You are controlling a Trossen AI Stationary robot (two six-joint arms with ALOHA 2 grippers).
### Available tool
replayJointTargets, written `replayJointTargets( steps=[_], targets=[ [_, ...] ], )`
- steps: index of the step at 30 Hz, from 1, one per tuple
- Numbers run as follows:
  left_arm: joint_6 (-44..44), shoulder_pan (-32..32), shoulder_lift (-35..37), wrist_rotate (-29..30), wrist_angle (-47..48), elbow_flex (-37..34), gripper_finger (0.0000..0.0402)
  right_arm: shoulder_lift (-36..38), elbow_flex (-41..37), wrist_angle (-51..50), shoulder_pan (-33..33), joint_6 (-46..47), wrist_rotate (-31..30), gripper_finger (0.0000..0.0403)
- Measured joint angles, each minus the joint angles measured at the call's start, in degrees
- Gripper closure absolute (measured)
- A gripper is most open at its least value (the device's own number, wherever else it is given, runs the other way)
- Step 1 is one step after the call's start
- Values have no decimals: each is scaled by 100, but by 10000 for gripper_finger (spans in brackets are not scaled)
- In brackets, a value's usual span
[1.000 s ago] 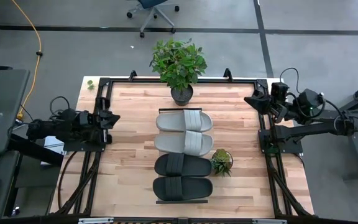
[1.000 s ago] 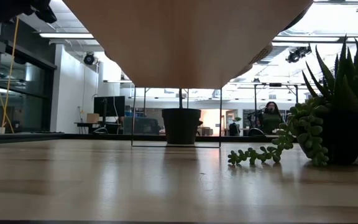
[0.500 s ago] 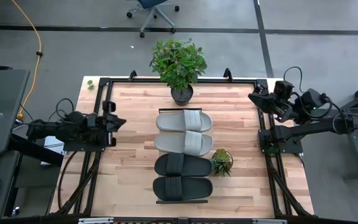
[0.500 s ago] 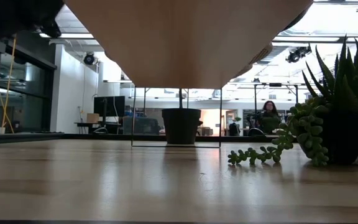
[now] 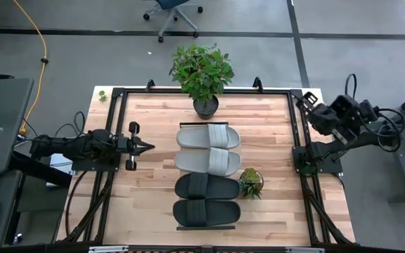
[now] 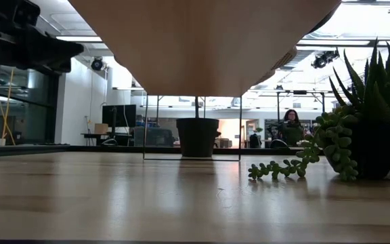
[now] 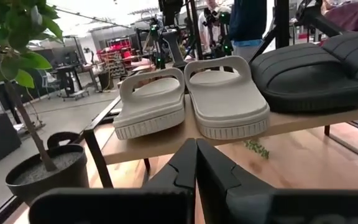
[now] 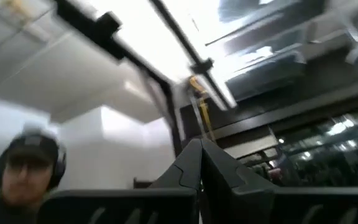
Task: Pick and place slides into the shelf
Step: Return to Home Position
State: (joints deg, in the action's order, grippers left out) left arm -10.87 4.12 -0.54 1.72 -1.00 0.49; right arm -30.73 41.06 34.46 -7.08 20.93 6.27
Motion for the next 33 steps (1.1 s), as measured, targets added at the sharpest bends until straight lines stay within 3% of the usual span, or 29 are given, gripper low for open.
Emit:
replayJointTargets(
  steps=[5, 9, 17, 23, 30, 33],
  targets=[
    [-233, 0, -7, 1, -1, 5, 401, 161, 2, -146, -161, -971, 736, 403],
    [-585, 0, -9, 26, -4, 5, 401, 432, 2, -944, -156, -1620, 529, 403],
    [-686, 0, -9, 31, -4, 5, 401, 1013, -59, -1754, -155, -1883, 275, 403],
    [-686, 0, -9, 42, -6, 5, 401, 1822, -1049, -1357, -154, -2081, -230, 403],
    [-686, 0, -9, 42, -6, 7, 401, 3021, -2342, -551, -154, -2040, -252, 403],
    [-686, 0, -9, 39, -8, 7, 401, 3035, -2688, -279, -154, -2170, -320, 403]
  ],
)
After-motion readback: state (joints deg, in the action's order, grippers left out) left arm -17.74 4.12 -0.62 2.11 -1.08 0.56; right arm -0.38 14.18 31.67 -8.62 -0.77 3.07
